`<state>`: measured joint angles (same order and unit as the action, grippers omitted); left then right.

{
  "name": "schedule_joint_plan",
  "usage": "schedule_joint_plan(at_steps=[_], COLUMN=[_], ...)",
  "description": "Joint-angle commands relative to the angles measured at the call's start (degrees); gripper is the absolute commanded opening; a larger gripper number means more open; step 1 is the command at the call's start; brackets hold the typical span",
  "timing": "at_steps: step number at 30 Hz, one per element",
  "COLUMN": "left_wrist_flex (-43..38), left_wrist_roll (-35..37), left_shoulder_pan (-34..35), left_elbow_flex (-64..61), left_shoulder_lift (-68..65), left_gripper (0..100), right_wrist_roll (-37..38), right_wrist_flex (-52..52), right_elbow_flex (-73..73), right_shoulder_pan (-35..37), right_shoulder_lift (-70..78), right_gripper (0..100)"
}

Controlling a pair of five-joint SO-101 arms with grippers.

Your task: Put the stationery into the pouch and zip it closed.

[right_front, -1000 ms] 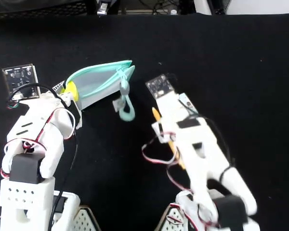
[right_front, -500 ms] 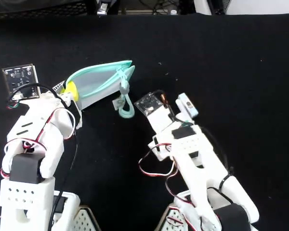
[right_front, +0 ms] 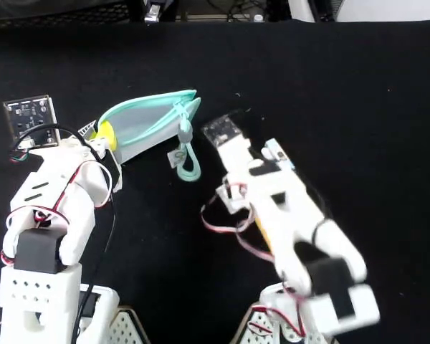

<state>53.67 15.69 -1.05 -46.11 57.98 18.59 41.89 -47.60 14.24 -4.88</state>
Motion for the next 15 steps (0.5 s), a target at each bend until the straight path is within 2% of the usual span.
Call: schedule_joint_plan(at_steps=[1, 7, 10, 15], left_wrist_flex=[0.6, 0.6, 0.5, 0.5], left_wrist_roll=[0.4, 0.4, 0.4, 0.4], left_shoulder_pan=[0.5, 0.5, 0.5, 0.5], left_elbow_flex=[-8.1, -8.1, -8.1, -8.2], left_shoulder_lift=[-1.3, -1.3, -1.3, -1.3], left_gripper=[3, 3, 3, 3], right_wrist_roll=[-0.1, -0.1, -0.4, -0.4], right_wrist_flex=[4.7, 6.3, 6.1, 6.0], right_elbow_flex=[9.5, 11.5, 11.6, 11.2], right_shoulder_pan=[-1.0, -1.0, -1.1, -0.9], right_shoulder_lift=[6.3, 8.7, 8.7, 8.1], right_gripper=[16.1, 14.2, 0.5, 1.2])
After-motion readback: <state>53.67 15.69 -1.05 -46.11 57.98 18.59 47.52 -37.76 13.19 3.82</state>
